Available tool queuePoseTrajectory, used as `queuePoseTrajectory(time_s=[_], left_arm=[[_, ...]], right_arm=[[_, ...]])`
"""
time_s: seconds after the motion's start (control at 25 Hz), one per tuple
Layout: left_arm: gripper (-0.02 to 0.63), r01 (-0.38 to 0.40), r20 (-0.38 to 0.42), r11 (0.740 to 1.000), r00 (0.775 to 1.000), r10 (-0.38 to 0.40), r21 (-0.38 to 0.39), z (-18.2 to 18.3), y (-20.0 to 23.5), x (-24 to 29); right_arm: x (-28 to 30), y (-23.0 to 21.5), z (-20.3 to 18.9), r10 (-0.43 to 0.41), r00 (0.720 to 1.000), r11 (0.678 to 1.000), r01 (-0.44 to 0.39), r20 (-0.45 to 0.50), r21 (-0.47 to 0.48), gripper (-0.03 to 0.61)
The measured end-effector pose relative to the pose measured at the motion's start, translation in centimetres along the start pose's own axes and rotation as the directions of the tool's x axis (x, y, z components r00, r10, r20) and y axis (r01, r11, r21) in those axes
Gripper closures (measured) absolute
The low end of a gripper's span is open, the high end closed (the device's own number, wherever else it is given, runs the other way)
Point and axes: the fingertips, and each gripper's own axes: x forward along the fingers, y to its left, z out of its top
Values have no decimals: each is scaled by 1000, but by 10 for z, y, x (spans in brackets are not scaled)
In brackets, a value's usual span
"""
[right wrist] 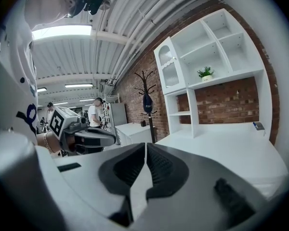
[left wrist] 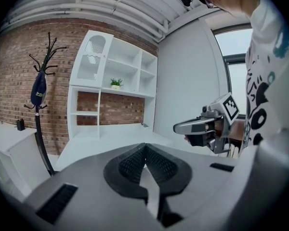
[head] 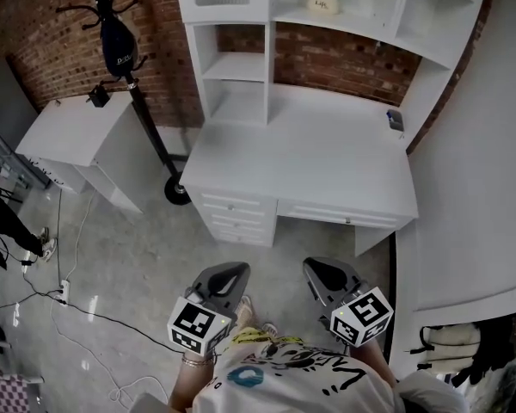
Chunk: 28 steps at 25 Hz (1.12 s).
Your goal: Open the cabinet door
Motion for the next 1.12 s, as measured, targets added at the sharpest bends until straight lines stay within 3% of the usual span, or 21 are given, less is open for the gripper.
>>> queuePoseTrajectory(time_s=[0.48, 1.12], left_arm=[[600, 25, 5, 999, 1000, -25, 28, 16, 46, 34], [600, 118, 10, 991, 993, -119, 62, 45, 122, 70]], right_arm=[[48, -28, 12, -11, 1000, 1000, 11, 19, 28, 549], [123, -46, 52, -66, 997, 997, 64, 39, 33, 549]])
